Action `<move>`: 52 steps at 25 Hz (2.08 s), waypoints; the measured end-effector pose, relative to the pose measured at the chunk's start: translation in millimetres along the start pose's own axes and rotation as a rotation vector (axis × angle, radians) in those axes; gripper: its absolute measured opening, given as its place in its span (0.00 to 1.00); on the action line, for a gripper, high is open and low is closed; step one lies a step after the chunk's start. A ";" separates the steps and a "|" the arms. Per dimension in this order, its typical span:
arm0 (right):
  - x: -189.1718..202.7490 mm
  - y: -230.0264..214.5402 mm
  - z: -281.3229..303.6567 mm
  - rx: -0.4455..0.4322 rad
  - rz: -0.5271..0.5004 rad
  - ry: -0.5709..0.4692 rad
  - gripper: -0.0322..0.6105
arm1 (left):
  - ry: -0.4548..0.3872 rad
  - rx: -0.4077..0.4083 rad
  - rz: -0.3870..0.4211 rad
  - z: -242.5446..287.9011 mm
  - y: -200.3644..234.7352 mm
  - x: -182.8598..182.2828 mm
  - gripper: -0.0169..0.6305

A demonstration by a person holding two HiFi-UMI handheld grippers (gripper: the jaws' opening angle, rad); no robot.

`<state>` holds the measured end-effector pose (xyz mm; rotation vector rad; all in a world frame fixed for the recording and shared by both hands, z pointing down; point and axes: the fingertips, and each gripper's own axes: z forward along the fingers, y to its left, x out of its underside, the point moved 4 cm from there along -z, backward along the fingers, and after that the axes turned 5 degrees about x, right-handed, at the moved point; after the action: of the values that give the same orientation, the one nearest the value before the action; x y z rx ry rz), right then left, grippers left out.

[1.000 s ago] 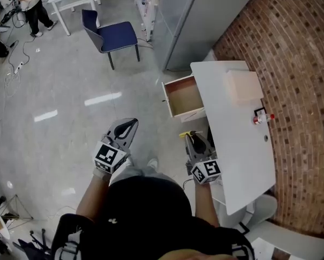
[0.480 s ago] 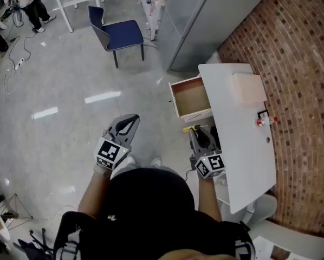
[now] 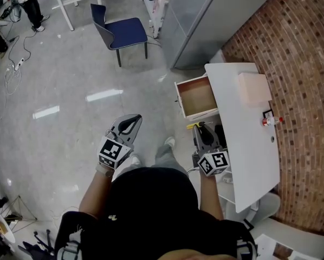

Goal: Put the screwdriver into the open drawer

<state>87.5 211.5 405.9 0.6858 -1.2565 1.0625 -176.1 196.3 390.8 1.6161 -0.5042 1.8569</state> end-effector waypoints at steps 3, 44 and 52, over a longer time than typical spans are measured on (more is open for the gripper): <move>1.8 -17.4 11.4 0.003 0.014 0.003 0.18 | 0.013 -0.014 -0.005 15.5 7.6 2.7 0.03; 19.0 -251.5 157.0 -0.177 0.091 0.181 0.18 | 0.145 -0.194 -0.034 247.4 26.5 -23.4 0.03; 56.0 -247.7 197.1 -0.129 0.104 0.267 0.18 | 0.212 -0.205 -0.078 228.4 65.6 -7.2 0.03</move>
<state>230.2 -45.4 536.1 0.3697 -1.1259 1.1077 -50.1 -1.1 431.8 1.2720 -0.5118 1.8272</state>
